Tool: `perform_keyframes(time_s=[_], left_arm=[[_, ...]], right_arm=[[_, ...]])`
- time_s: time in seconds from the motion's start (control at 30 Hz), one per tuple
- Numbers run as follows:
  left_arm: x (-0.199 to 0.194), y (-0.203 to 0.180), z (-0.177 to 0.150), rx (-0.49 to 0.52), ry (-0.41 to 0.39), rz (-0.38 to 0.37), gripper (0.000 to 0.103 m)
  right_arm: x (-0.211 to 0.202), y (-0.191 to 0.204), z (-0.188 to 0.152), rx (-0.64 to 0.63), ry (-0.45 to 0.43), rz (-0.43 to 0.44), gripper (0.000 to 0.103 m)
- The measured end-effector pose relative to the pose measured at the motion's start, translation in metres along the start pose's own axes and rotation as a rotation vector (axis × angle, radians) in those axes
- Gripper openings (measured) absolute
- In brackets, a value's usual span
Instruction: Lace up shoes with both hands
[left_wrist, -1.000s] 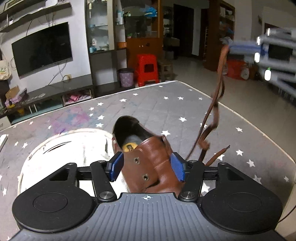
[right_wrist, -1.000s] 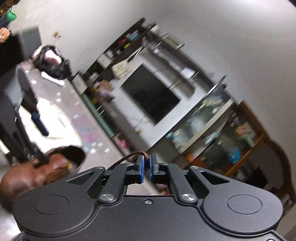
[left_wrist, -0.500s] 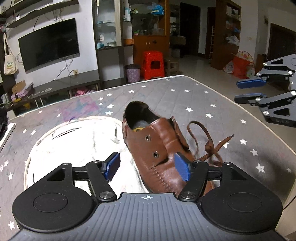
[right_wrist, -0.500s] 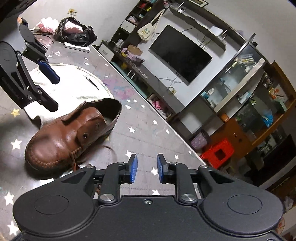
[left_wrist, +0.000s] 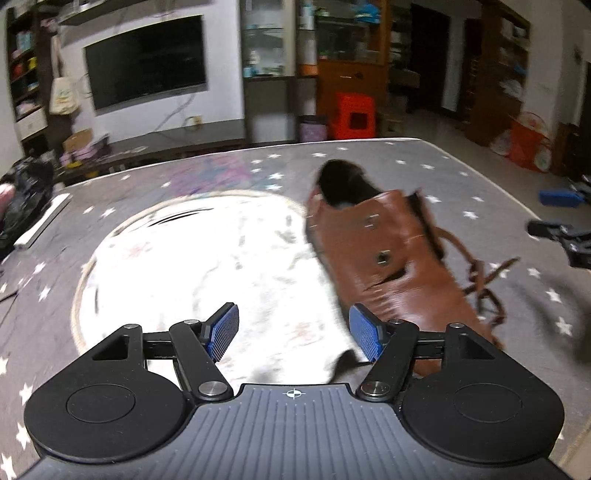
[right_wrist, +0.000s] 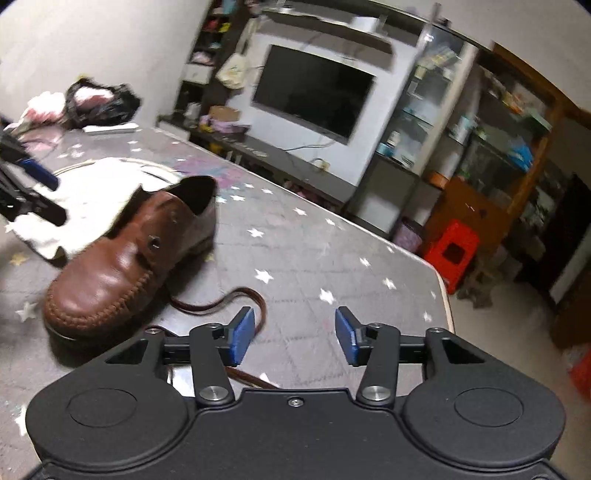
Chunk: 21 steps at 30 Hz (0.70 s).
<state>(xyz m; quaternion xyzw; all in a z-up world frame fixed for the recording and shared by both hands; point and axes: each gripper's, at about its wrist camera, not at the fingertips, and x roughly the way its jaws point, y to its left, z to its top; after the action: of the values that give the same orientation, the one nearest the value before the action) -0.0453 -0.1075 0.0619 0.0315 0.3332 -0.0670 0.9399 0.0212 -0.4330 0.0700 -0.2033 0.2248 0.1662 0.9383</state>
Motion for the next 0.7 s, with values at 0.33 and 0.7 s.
perform_keyframes(time_s=[0.33,0.7], left_arm=[[0.008,0.047,-0.018,-0.092,-0.007,0.105,0.068],[0.015,0.086,-0.027,-0.137,-0.022,0.190,0.069]], right_arm=[[0.023,-0.026,-0.039,0.138,0.038,-0.035,0.066],[0.039,-0.044,-0.063,0.260,0.043,-0.046,0.073]])
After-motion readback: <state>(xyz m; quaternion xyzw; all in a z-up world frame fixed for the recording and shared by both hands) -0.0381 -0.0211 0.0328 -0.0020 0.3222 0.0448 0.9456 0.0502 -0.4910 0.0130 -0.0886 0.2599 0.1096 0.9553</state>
